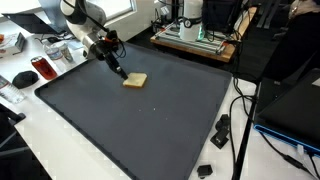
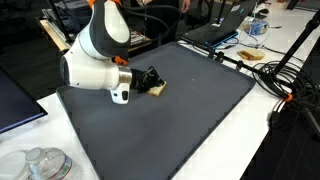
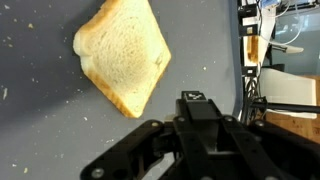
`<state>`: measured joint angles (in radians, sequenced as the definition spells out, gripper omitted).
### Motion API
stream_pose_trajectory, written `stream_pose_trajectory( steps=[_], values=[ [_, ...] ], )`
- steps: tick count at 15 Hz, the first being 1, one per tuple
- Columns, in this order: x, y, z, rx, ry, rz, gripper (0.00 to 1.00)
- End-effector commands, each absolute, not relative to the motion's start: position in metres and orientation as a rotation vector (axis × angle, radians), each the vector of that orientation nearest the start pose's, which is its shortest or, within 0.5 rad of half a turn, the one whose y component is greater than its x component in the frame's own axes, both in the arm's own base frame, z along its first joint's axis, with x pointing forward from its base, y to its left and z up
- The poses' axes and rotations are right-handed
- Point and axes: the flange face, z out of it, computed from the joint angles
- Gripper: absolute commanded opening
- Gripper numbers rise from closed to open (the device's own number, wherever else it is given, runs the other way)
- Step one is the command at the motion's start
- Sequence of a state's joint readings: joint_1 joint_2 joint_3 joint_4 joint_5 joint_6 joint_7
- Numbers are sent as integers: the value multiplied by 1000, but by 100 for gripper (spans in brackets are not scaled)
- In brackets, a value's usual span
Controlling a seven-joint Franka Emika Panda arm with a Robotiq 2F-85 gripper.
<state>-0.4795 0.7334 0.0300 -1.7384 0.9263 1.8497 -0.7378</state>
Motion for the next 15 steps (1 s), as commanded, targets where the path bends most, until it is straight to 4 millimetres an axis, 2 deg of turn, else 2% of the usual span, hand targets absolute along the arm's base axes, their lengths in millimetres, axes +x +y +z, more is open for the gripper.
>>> stream_pose_trajectory(
  steps=[1, 7, 15],
  values=[
    [541, -205, 168, -2164, 363, -86, 5],
    [503, -184, 198, -2231, 435, -243, 5],
    [470, -149, 233, -2409, 570, -360, 5]
  ],
)
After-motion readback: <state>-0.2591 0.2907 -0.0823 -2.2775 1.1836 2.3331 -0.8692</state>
